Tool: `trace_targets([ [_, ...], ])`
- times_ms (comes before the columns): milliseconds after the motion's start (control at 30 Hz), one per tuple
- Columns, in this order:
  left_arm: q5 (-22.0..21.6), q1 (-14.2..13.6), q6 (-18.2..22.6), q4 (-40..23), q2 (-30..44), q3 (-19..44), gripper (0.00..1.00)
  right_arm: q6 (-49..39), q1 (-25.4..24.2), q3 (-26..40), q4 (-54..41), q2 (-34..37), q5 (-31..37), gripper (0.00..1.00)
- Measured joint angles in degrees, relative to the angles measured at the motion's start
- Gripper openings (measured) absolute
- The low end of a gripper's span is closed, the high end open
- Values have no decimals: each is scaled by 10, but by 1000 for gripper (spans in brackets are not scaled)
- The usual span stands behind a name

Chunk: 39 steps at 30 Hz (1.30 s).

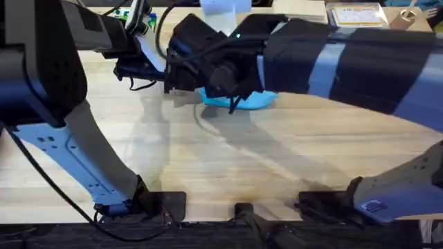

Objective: Unzip the bag, pick up the pens from the table one at a time and place them inside, then zip the bag closed.

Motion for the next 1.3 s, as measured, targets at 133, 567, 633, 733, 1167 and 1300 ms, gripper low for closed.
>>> trace_targets([
  [133, 0, 0, 0, 1, 0, 0, 43, 0, -21, 1, -14, 0, 0, 32],
  [567, -2, 0, 0, 2, 0, 0, 41, -4, -87, 3, -93, 0, -11, 31],
  [633, -2, 0, 0, 2, 0, 0, 41, -4, -91, 3, -93, 0, -15, 32],
  [733, -2, 0, 0, 2, 0, 0, 41, -4, -96, 3, -94, 0, -18, 31],
  [1167, -2, 0, 0, 2, 0, 0, 41, -6, -157, 6, -153, 0, -28, 32],
  [1300, -2, 1, 0, 2, 0, 0, 41, -6, -179, 6, -168, 0, -31, 32],
])
